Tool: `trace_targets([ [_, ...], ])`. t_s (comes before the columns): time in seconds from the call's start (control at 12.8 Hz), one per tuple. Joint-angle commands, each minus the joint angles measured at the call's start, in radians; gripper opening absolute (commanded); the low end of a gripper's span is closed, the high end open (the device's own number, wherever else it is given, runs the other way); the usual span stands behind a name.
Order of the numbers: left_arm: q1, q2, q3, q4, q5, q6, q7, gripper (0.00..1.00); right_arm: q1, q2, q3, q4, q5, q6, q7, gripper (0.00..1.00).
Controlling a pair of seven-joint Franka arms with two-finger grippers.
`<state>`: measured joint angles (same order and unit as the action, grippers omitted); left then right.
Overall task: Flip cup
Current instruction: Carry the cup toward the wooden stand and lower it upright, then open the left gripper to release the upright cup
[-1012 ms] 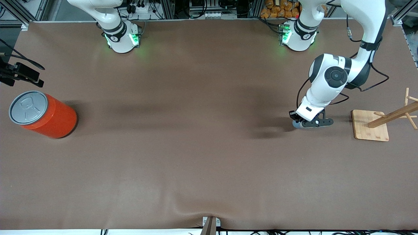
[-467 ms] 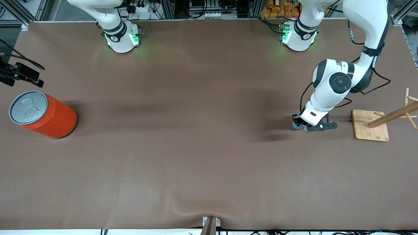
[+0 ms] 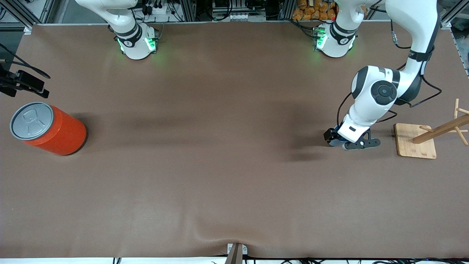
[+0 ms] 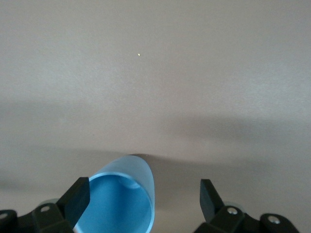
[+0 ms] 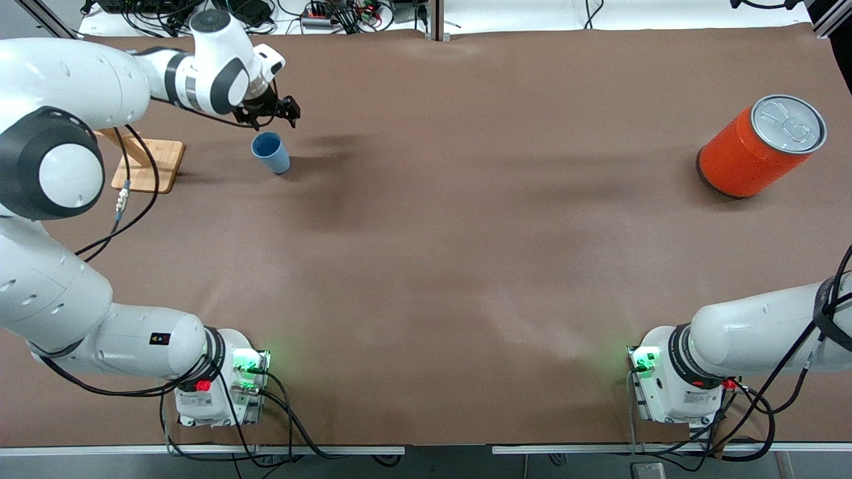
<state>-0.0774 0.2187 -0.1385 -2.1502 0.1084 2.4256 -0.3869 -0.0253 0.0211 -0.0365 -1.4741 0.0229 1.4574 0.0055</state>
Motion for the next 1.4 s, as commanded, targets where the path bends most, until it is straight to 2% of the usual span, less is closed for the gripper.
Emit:
trace_targets([
  [0.0,0.002,-0.025,-0.016,0.136,-0.013,-0.199,-0.015,1.0,-0.016,0.01,0.01,0.021,0.008,-0.005,-0.01,1.0],
  [0.16,0.01,-0.016,-0.016,0.276,-0.05,-0.351,-0.009,1.0,-0.018,0.01,0.009,0.021,0.008,-0.006,-0.01,1.0],
  [0.31,0.014,-0.012,-0.012,0.361,-0.05,-0.408,-0.006,1.0,-0.018,0.01,0.01,0.021,0.008,-0.006,-0.009,1.0],
  [0.7,0.059,-0.028,-0.006,0.452,-0.052,-0.45,0.057,1.0,-0.015,0.011,0.009,0.021,0.002,-0.008,-0.01,1.0],
  [0.86,0.062,-0.056,0.006,0.489,-0.055,-0.514,0.117,1.0,-0.013,0.01,0.009,0.021,0.002,-0.017,-0.01,1.0],
  [1.01,0.065,-0.097,0.043,0.501,-0.064,-0.581,0.204,1.0,-0.012,0.01,0.01,0.023,0.002,-0.02,-0.01,1.0],
  [1.17,0.058,-0.14,0.112,0.501,-0.122,-0.631,0.275,1.0,-0.012,0.008,0.009,0.023,0.002,-0.02,-0.01,1.0],
  [1.32,0.047,-0.202,0.138,0.504,-0.133,-0.683,0.284,1.0,-0.012,0.008,0.009,0.023,0.002,-0.022,-0.01,1.0],
])
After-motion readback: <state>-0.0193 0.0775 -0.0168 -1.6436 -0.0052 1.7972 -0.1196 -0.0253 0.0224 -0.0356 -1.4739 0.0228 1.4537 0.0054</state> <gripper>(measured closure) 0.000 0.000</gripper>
